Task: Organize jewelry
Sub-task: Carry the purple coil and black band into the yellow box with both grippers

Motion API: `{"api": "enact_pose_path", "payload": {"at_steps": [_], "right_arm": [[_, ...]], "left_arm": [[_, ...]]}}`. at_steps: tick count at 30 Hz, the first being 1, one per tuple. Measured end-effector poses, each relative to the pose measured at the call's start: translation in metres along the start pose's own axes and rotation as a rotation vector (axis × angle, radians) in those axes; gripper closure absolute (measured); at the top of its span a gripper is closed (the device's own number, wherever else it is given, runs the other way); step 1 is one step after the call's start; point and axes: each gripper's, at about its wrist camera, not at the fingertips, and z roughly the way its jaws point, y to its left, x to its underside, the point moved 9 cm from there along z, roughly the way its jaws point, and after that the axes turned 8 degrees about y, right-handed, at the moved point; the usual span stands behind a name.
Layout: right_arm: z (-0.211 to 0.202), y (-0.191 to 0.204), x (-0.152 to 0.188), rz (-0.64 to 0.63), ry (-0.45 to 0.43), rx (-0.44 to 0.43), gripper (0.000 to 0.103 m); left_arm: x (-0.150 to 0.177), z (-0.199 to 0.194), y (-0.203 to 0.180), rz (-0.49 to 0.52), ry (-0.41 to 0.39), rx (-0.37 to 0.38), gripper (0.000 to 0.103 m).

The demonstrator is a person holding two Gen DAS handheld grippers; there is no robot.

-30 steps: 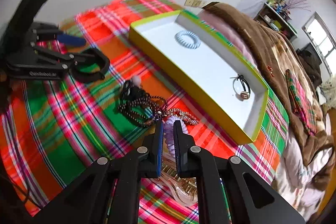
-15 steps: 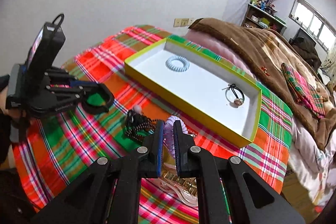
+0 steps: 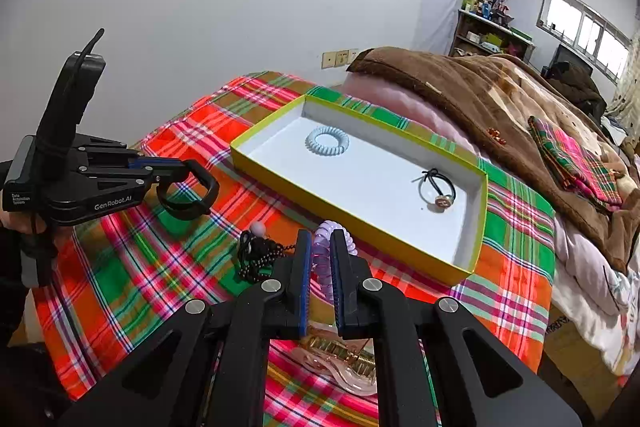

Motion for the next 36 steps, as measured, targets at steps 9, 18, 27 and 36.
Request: {"api": "enact_pose_path", "payload": {"at_steps": [9, 18, 27, 36], "right_arm": [[-0.011, -0.021, -0.023, 0.031, -0.041, 0.024, 0.094], [-0.002, -0.051, -0.056, 0.060, -0.054, 0.057, 0.094], [0.042, -0.064, -0.089, 0.042, -0.018, 0.010, 0.094], [0.104, -0.072, -0.097, 0.014, 0.089, -0.002, 0.094]], "left_arm": [[-0.032, -0.013, -0.007, 0.005, -0.038, 0.020, 0.097], [-0.072, -0.007, -0.021, 0.030, -0.053, 0.035, 0.097], [-0.089, 0.018, -0.030, 0.037, -0.023, 0.059, 0.097], [-0.091, 0.051, -0.032, 0.031, 0.040, 0.082, 0.098]]}}
